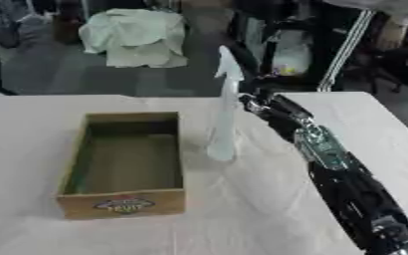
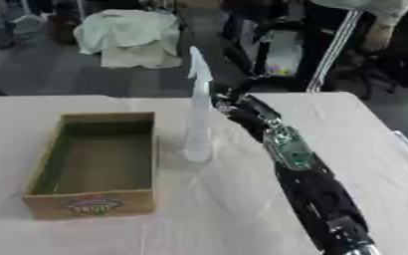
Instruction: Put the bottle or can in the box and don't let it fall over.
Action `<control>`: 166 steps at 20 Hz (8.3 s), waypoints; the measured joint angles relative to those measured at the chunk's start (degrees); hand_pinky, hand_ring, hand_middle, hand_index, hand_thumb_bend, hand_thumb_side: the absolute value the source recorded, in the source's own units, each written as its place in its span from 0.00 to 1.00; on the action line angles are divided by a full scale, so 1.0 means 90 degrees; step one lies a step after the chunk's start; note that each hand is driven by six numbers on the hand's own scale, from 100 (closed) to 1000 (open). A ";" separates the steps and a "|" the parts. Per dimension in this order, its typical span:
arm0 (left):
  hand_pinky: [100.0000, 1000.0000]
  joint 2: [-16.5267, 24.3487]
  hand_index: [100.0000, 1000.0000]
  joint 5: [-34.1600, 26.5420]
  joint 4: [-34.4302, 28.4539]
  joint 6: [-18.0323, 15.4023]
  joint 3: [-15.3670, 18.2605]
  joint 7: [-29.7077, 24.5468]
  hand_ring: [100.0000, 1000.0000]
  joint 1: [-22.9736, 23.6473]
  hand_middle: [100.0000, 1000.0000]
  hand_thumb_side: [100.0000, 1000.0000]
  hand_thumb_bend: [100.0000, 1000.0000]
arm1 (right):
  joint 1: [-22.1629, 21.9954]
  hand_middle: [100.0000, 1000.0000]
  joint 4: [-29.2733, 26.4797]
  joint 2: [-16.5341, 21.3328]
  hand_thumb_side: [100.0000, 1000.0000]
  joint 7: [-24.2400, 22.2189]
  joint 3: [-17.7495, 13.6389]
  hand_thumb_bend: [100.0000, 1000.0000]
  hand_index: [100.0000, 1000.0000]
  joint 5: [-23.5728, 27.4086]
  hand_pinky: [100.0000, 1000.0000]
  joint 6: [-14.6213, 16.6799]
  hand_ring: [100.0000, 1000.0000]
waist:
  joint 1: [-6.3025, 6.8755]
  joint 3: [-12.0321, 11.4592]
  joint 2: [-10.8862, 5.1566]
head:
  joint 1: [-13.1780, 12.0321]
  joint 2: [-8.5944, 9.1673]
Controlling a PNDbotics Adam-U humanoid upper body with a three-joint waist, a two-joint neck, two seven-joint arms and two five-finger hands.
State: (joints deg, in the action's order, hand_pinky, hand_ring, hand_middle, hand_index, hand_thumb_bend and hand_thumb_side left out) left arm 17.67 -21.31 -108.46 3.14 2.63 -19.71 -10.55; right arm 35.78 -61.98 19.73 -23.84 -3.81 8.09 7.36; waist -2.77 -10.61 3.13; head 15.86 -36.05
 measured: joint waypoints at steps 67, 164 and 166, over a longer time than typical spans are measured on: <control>1.00 -0.0110 0.81 0.0018 -0.0001 0.0041 -0.0065 -0.0050 1.00 -0.0107 1.00 0.79 0.00 | 0.0560 0.97 0.0190 -0.0346 0.41 -0.0256 0.0074 0.00 0.87 0.0009 0.85 -0.0259 0.87 | 0.0065 -0.0088 0.0179 | 0.0223 0.0224; 1.00 -0.0628 0.77 -0.0890 -0.0037 0.0516 -0.0028 0.1390 1.00 -0.0722 1.00 0.78 0.13 | 0.1979 0.24 -0.0514 -0.1518 0.41 0.3196 0.0415 0.00 0.18 -0.0482 0.08 0.1180 0.16 | 0.0076 -0.0916 0.0261 | 0.0816 -0.0308; 1.00 -0.0667 0.77 -0.0935 -0.0040 0.0545 -0.0022 0.1516 1.00 -0.0770 1.00 0.78 0.13 | 0.1921 0.26 -0.0514 -0.1570 0.41 0.3268 0.0399 0.00 0.20 -0.0478 0.10 0.1156 0.19 | 0.0074 -0.0948 0.0278 | 0.0877 -0.0283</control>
State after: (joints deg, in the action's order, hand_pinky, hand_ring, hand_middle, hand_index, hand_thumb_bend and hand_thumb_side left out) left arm 11.67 -29.73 -108.82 8.04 2.44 -6.07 -17.48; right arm 53.06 -66.61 5.60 5.57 -0.22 3.79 17.76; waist -2.10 -19.14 5.63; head 23.75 -38.59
